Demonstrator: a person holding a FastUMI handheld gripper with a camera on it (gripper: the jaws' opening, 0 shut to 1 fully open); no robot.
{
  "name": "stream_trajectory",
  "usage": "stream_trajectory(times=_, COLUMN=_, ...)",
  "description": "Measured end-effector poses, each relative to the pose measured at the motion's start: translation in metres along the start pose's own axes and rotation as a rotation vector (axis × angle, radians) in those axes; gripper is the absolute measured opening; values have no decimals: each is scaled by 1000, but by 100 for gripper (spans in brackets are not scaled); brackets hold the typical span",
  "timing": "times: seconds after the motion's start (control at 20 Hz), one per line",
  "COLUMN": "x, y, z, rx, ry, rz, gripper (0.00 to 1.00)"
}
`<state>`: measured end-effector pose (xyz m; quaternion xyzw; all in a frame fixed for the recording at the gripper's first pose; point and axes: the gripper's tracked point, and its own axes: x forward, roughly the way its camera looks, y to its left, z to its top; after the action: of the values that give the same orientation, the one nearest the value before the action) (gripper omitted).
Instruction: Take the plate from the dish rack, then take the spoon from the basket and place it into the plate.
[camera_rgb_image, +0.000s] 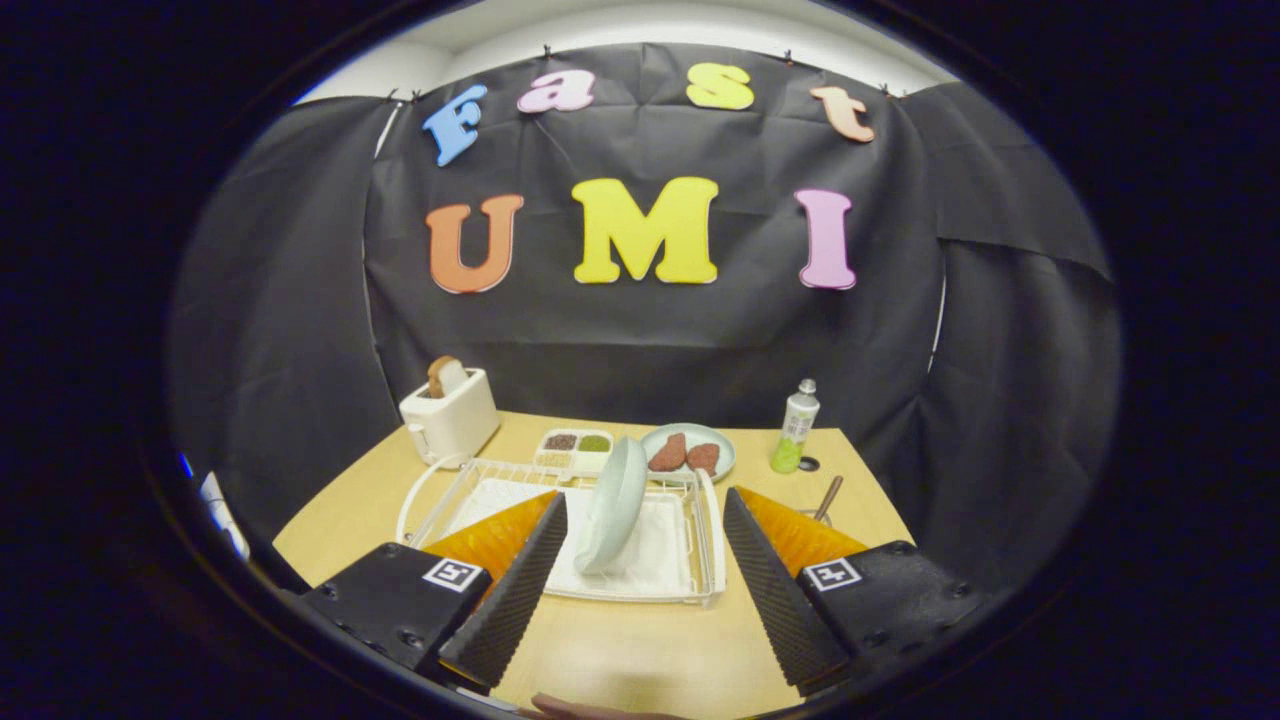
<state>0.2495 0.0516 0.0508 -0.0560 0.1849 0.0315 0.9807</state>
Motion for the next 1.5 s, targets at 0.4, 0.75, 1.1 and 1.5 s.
stream_trajectory(times=0.4, x=109, y=22, z=13, rx=-69, ry=394, rz=39, gripper=100)
stream_trajectory(times=0.75, x=160, y=10, z=0, rx=-30, ry=644, rz=-101, gripper=100)
stream_trajectory(times=1.1, x=178, y=9, z=-1, rx=-94, ry=708, rz=-219, gripper=74)
stream_trajectory(times=1.5, x=160, y=23, z=9, rx=-128, ry=707, rz=-359, gripper=20)
